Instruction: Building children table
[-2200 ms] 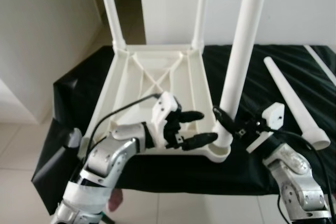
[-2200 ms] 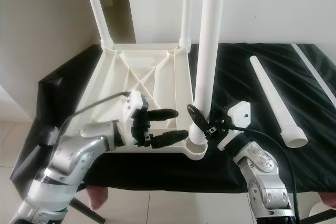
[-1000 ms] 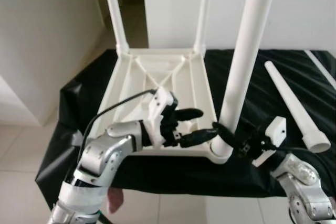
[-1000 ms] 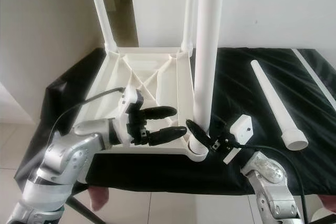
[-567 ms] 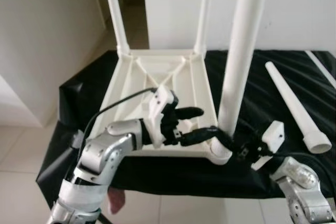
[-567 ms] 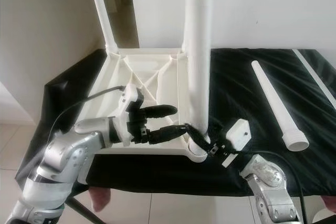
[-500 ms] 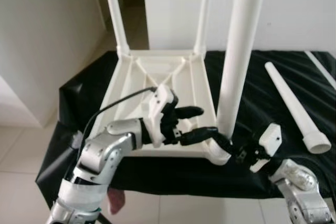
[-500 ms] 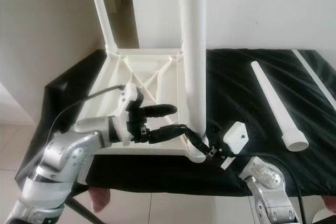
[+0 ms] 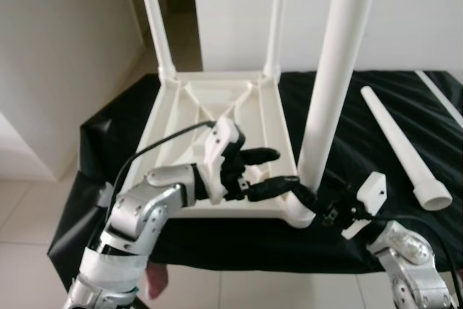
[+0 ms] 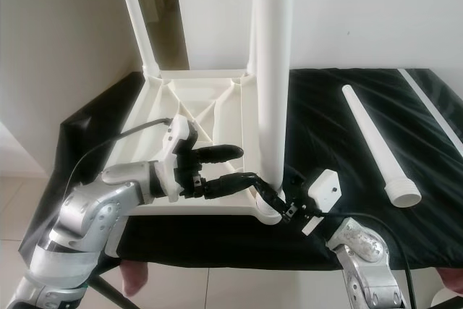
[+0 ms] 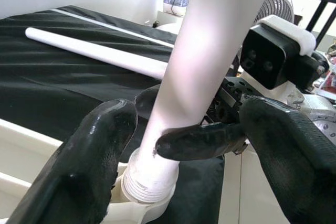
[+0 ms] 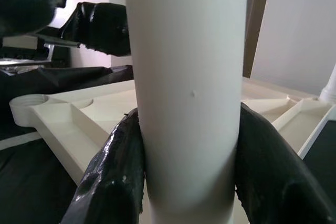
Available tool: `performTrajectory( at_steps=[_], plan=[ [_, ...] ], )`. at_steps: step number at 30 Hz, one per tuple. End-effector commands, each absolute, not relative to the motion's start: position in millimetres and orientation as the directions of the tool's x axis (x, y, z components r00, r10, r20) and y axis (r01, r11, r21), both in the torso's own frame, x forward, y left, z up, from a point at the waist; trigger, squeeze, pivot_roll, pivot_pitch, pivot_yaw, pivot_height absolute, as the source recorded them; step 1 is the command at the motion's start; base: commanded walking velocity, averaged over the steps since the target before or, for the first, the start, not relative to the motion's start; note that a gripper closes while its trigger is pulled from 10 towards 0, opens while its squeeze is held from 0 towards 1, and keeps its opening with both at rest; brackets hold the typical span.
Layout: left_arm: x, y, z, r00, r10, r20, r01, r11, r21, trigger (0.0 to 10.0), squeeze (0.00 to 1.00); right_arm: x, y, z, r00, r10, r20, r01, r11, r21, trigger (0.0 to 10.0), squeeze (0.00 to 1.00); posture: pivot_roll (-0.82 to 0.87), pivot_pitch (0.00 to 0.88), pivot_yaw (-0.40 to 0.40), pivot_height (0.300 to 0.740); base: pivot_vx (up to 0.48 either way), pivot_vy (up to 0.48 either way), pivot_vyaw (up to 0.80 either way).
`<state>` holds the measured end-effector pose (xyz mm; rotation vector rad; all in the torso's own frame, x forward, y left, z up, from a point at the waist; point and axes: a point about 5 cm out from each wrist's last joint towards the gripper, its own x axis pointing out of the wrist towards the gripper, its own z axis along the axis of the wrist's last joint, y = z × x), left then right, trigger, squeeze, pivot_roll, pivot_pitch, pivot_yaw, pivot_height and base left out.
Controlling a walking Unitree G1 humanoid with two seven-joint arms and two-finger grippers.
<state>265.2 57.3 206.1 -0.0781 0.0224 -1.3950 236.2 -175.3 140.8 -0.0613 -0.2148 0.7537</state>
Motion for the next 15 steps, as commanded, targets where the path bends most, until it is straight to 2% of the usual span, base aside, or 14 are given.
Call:
performTrajectory(
  at_steps=[1,3,11,15],
  plan=[
    [266.5,59.6,211.1,0.202,-0.979,0.030,0.978,0.201,-0.050,10.0,0.00,236.3,-186.3,101.9,0.794,0.608,-0.005,-0.607,0.793,0.059,10.0,0.00,0.02,0.000,0.057,0.740,0.000,0.000,0.00],
    [266.8,59.1,211.1,0.201,-0.979,0.029,0.979,0.199,-0.048,10.0,0.00,241.9,-191.5,97.4,0.829,0.558,-0.045,-0.552,0.828,0.096,10.0,0.00,0.02,0.000,0.057,0.740,0.000,0.000,0.00],
    [266.6,59.1,210.8,0.202,-0.979,0.030,0.978,0.201,-0.053,10.0,0.00,246.5,-190.2,99.3,0.843,0.534,-0.063,-0.526,0.843,0.110,10.0,0.00,0.02,0.000,0.050,0.740,0.000,0.000,0.00],
    [265.5,59.0,210.3,0.204,-0.978,0.031,0.978,0.202,-0.055,10.0,0.00,250.6,-191.5,99.7,0.862,0.499,-0.088,-0.482,0.861,0.160,10.0,0.00,0.02,0.000,0.044,0.740,0.000,0.000,0.00]
  ],
)
